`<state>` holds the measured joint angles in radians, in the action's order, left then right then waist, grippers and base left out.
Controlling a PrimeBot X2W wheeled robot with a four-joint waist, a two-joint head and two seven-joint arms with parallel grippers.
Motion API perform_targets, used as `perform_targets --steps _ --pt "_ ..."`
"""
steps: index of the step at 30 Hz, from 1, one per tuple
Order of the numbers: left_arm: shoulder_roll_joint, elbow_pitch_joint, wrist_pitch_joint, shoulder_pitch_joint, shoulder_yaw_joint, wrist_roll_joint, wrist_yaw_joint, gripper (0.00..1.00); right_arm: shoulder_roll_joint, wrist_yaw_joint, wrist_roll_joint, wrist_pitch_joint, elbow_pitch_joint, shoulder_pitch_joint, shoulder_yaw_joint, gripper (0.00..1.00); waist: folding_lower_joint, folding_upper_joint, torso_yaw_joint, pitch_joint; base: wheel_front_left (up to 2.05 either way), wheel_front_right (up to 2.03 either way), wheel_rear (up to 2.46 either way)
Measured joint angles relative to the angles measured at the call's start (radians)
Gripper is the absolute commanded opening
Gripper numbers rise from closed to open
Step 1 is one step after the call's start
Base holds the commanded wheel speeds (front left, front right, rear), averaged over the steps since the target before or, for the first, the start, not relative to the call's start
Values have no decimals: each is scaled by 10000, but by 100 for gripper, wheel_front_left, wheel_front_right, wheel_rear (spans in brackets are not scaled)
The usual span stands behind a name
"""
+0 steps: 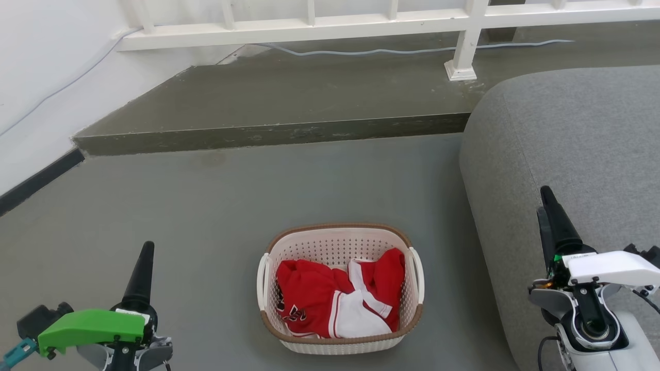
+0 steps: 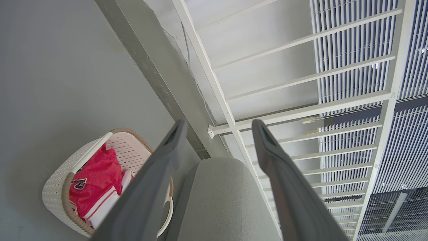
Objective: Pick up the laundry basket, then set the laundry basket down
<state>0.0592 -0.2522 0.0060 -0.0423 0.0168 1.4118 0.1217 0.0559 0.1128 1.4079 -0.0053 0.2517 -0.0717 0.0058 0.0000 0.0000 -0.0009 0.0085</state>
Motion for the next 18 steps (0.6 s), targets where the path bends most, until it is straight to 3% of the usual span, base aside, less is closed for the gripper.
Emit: perform_targets --steps 18 --pt "527 125 -570 -222 642 -2882 -52 100 476 -104 -2708 -533 -115 -314 872 100 0 0 -66 47 0 0 0"
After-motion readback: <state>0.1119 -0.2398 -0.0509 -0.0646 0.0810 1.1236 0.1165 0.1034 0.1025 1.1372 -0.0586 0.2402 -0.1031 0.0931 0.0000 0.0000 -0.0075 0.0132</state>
